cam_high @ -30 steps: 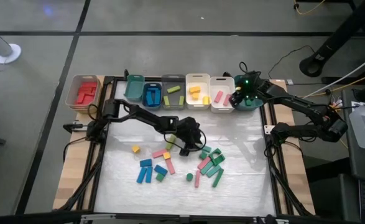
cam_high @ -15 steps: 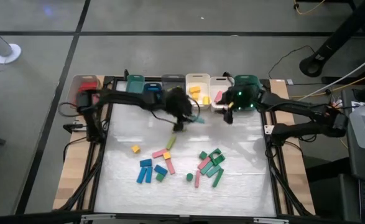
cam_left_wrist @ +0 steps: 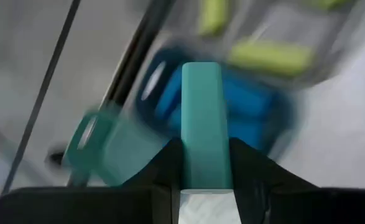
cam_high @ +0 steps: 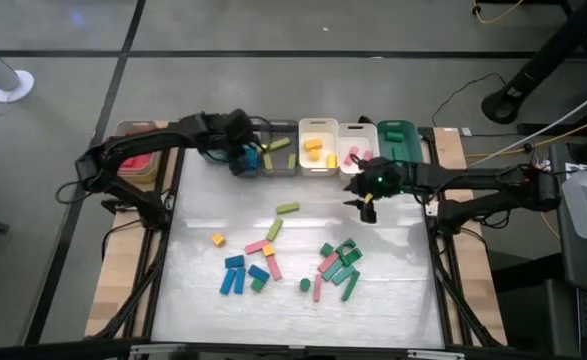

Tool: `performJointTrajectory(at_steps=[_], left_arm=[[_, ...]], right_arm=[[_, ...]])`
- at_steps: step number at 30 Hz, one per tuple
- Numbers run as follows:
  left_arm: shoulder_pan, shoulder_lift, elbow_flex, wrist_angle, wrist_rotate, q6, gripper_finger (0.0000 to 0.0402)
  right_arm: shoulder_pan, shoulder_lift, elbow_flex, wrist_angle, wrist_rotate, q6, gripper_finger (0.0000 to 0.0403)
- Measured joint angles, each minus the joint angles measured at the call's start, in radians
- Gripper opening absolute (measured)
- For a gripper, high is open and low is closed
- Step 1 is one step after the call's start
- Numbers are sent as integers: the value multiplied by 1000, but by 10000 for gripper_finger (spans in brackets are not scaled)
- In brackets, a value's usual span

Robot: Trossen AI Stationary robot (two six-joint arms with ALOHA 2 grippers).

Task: Sort blocks
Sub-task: Put the light blue block into the left green bin, then put the green block into the right green bin

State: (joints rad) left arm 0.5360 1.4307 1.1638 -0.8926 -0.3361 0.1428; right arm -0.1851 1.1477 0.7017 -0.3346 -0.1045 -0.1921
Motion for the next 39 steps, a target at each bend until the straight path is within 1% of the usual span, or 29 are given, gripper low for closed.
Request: performJointTrajectory(at_steps=[3,6,10,13,16,20,25,29,34,39], left_arm=[[66,-8,-52,-14,-69,-50,84],[136,-10,-116,27,-121,-75,84],[213,-8,-212,153,-132,-89,93],[247,-8,-276,256,-132,-78,101],[262,-8,-322,321,-131,-72,111],[266,-8,-354,348,-129,-74,129],[265,-8,-359,359,-128,-88,152],[265,-8,-359,361,-126,-93,168],[263,-8,-359,361,-117,-95,174],[262,-8,-359,362,-113,-95,170]], right_arm=[[37,0,-1,-18,0,0,193],[71,0,-11,-16,0,1,193],[111,0,-27,-15,0,1,193],[138,0,-38,-14,0,3,193],[161,0,-52,-9,21,4,193],[187,15,-78,-4,52,4,193],[228,61,-84,4,5,4,193],[276,114,-84,58,-21,4,193],[325,198,-84,111,-21,7,193],[330,294,-84,137,-20,32,193]])
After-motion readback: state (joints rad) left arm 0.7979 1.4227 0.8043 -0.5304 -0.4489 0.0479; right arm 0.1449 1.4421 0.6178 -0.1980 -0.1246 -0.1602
